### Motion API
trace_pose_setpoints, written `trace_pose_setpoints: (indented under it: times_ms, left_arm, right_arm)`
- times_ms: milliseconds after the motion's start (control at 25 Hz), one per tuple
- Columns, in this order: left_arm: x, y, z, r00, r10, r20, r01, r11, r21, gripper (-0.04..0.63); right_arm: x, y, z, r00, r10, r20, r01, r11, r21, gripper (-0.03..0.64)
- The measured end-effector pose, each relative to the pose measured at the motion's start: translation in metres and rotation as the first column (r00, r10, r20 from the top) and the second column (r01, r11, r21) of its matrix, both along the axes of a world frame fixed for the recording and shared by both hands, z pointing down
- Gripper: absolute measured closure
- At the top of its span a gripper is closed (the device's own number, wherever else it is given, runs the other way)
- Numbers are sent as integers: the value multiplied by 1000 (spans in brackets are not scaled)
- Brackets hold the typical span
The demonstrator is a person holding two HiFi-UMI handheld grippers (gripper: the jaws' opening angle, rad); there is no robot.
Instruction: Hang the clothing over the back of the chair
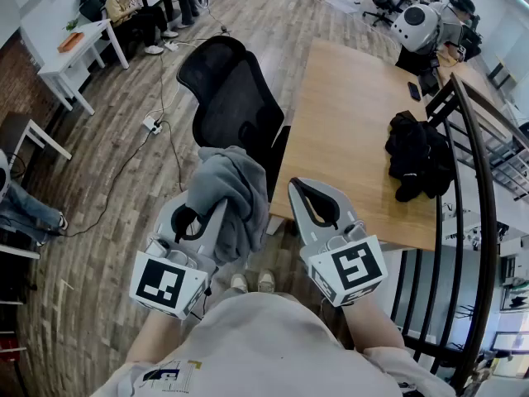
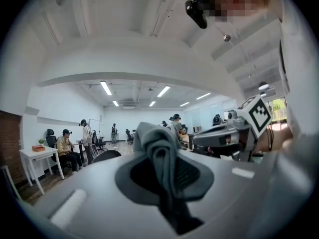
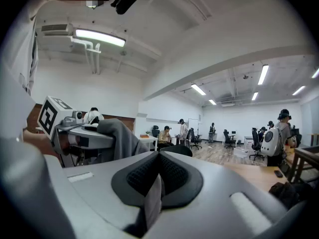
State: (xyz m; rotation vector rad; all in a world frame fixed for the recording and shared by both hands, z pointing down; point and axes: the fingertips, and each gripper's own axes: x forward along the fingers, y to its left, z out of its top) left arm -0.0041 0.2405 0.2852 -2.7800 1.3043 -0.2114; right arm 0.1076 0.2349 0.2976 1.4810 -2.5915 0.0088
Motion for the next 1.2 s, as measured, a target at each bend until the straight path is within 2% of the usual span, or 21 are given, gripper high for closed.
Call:
trace_pose_setpoints:
  times_ms: [800,1200]
  left_arm:
    - [8,-25,10,999,-36,8,36,999,-2,548]
    - [10,-24,19,998,-66,6,66,997,-32,548]
  right_arm:
    - [7,-21,13,999,-43,21,44,999,-15,618]
    - [7,-25,18,997,-68,28,68,998,-12,618]
